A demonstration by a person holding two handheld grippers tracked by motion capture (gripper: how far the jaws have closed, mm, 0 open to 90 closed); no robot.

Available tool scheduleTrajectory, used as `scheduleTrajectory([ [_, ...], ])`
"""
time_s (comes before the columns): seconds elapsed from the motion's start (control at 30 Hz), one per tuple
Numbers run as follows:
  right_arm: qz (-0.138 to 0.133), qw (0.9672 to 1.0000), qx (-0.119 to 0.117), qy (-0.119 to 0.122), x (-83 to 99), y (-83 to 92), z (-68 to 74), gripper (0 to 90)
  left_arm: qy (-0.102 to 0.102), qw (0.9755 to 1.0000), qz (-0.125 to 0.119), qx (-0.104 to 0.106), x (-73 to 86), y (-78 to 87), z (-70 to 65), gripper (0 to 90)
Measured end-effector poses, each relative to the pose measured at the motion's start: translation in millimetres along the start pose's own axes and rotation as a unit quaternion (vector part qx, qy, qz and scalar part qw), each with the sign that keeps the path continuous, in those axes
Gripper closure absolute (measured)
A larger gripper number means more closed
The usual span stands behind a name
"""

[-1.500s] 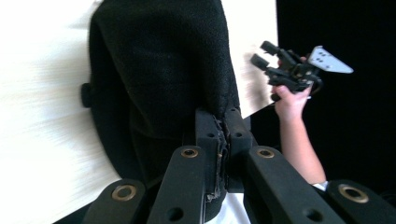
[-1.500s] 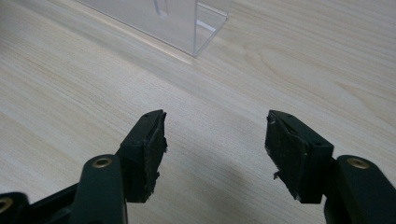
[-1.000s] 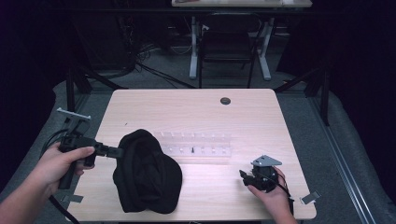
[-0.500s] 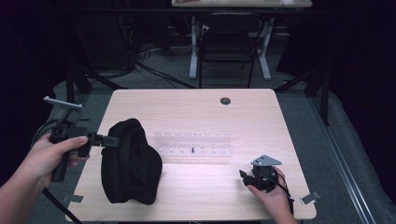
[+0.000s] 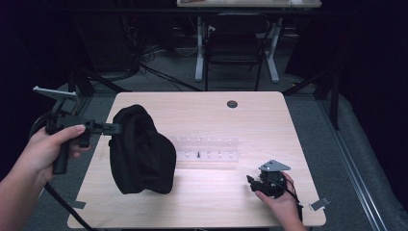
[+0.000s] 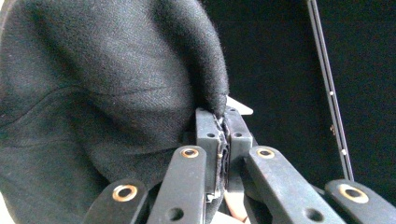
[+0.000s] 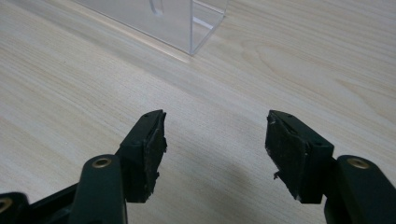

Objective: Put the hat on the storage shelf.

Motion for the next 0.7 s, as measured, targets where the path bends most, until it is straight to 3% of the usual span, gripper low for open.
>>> scheduleTrajectory([
  [0.2, -0.002, 1.0000, 0.000, 0.000, 0.0, -0.1, -0.1, 37.5, -0.014, 0.9999, -0.005, 0.004, -7.8, -7.0, -12.2, 88.0],
  [0.7, -0.001, 1.0000, -0.001, 0.001, 0.2, -1.1, 0.0, 37.5, -0.021, 0.9995, -0.022, 0.002, -25.8, -22.7, -25.8, 88.1],
])
Point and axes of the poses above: each handheld gripper's, and its own axes: y roughly backward along the jaws, x roughly out of its underside, z roughly to its left, the point moved 10 cm from there along -y, roughly forward along the jaws, and after that the axes turned 12 degrees about -z, right-handed, at the moved point
